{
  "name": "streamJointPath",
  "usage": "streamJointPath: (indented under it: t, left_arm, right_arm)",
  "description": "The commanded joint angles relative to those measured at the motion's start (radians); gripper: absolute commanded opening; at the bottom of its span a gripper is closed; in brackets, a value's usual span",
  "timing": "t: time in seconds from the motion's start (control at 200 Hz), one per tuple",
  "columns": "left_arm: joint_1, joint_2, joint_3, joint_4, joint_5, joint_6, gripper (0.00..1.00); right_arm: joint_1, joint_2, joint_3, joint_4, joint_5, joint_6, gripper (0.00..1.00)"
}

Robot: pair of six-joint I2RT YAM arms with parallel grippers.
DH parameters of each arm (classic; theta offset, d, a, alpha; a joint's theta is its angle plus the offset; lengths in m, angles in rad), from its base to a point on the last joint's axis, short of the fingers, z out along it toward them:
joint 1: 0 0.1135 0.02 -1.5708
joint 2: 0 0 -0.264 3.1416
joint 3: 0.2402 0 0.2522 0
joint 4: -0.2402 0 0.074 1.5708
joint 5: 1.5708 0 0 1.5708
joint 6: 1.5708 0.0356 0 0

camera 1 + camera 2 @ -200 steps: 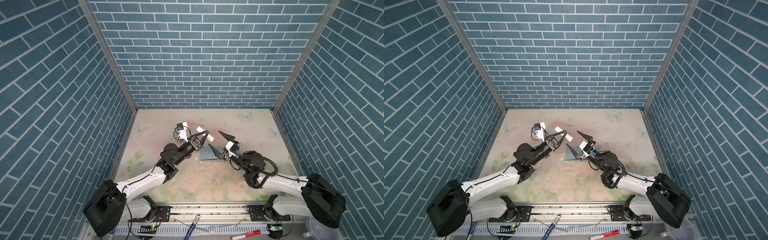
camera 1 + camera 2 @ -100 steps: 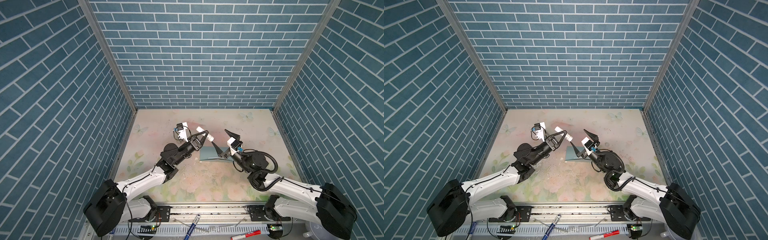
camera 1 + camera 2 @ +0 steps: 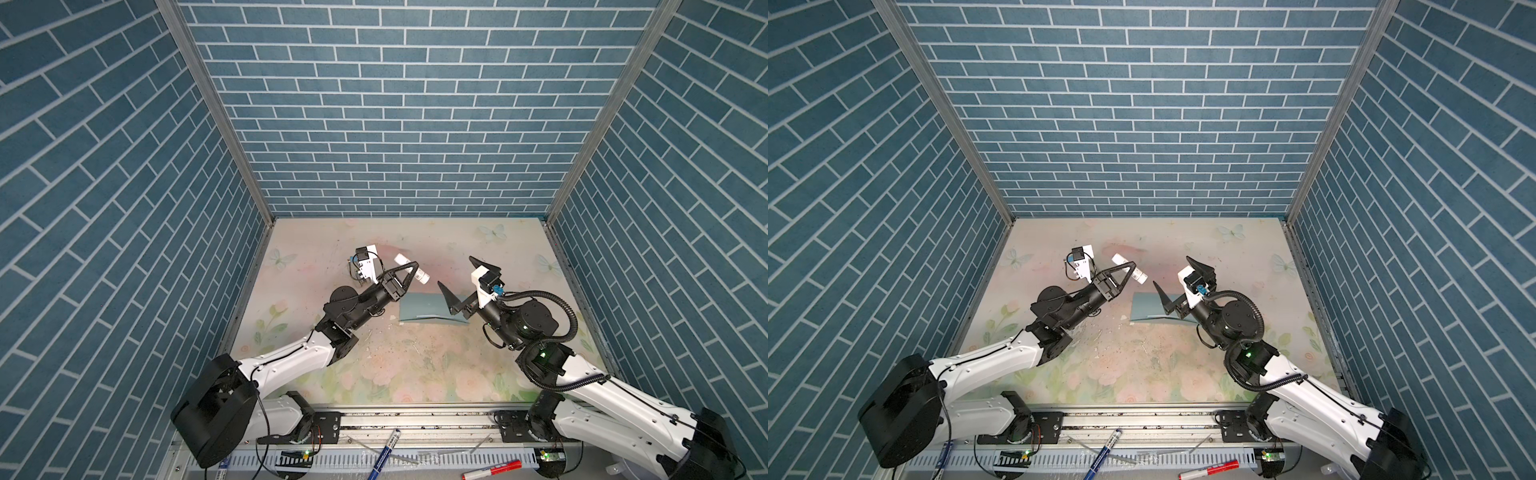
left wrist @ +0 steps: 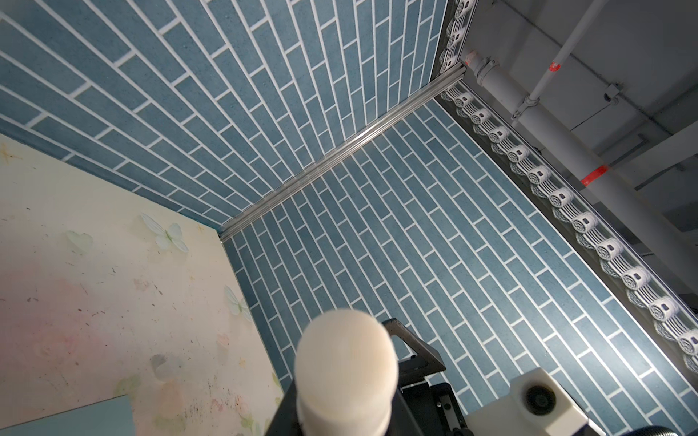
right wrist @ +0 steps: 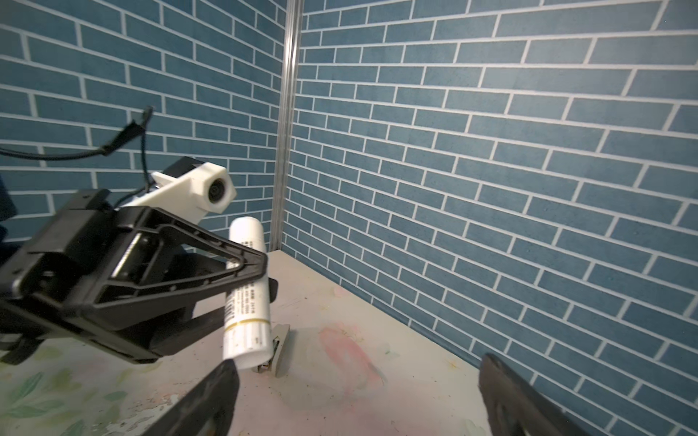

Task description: Place the letter into the envelope and seal it

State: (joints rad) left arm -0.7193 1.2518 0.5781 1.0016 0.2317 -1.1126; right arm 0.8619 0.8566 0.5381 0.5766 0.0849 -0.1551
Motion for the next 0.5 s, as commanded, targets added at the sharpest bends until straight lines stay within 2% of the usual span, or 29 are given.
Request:
streamJointPath:
  t: [0.0,0.225,0.34,0.495]
  left_arm:
    - [0.003,0.001,0.029,0.047,0.025,-0.028,0.0]
    - [0.004,0.003,0.025,0.068,0.027,-0.056,0.0]
    - [0.003,0.0,0.024,0.069,0.031,-0.065,0.0]
    - [0.004,-0.002,0.026,0.072,0.033,-0.074,0.0]
  right_arm:
    - [-0.001,0.008,-0.009,0.041,-0.116,0.037,0.97]
    - [0.001,0.093,0.009,0.127,-0.214,0.018,0.9]
    - [0.002,0.129,0.007,0.182,-0.222,0.008,0.89]
    - [0.001,0.182,0.017,0.249,-0.223,0.004,0.81]
